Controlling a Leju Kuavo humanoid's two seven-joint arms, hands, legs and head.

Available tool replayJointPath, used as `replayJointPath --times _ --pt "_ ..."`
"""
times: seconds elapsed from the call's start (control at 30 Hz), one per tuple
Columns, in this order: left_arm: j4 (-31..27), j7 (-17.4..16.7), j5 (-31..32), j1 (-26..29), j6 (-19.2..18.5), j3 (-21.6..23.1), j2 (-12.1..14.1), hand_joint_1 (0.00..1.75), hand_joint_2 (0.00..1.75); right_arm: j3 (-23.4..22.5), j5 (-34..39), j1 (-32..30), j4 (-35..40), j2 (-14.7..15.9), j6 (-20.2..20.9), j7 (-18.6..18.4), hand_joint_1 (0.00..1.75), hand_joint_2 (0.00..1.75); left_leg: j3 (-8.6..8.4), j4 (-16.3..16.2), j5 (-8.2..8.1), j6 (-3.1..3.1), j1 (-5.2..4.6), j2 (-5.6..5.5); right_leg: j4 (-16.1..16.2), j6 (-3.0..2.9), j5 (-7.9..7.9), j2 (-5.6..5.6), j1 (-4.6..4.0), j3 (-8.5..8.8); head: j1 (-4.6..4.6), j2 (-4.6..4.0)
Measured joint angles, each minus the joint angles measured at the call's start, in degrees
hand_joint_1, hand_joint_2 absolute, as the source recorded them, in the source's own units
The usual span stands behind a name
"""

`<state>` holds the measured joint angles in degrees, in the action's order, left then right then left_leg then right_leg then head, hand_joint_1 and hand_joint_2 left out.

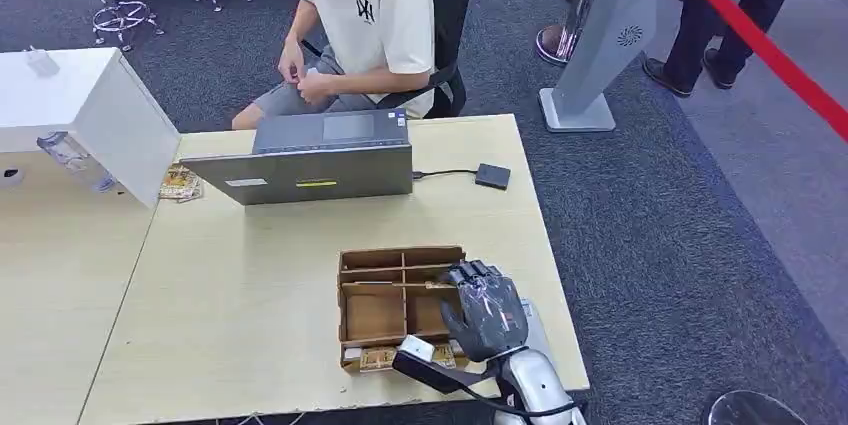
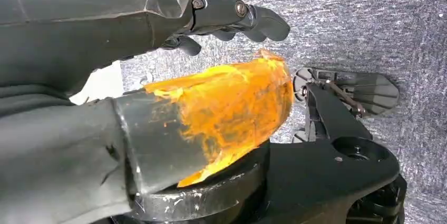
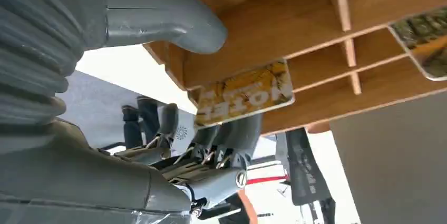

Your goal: Pass the card to the sensor for recognition and then transmit it.

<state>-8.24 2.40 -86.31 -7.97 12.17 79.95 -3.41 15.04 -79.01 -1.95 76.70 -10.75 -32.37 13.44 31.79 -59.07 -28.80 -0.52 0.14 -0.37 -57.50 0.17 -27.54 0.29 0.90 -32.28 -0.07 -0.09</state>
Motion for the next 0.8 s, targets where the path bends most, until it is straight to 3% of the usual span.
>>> replayJointPath --times 0.03,0.67,0.8 --pt "0.0 0.0 0.0 0.0 0.0 0.0 0.0 0.0 0.0 -0.09 0.0 0.05 -0.15 0.0 0.0 0.0 1.75 1.75 0.0 0.0 0.0 0.0 0.0 0.0 0.0 0.0 0.0 0.0 0.0 0.0 0.0 0.0" --pt "0.0 -0.09 0.0 0.03 0.0 0.0 0.0 0.0 0.0 -1.7 -0.31 0.88 -0.65 -0.5 -1.18 0.44 1.75 1.75 -0.01 0.0 0.0 0.0 0.0 0.0 0.0 0.0 0.0 0.0 0.0 0.0 0.02 0.0" --pt "0.0 -0.13 0.0 0.04 0.0 0.0 0.0 0.0 0.0 -2.05 3.98 0.55 1.61 -0.98 -1.9 2.55 1.75 1.75 -0.01 0.0 0.0 0.0 0.0 0.0 0.0 0.0 0.0 0.0 0.0 0.0 0.0 0.0"
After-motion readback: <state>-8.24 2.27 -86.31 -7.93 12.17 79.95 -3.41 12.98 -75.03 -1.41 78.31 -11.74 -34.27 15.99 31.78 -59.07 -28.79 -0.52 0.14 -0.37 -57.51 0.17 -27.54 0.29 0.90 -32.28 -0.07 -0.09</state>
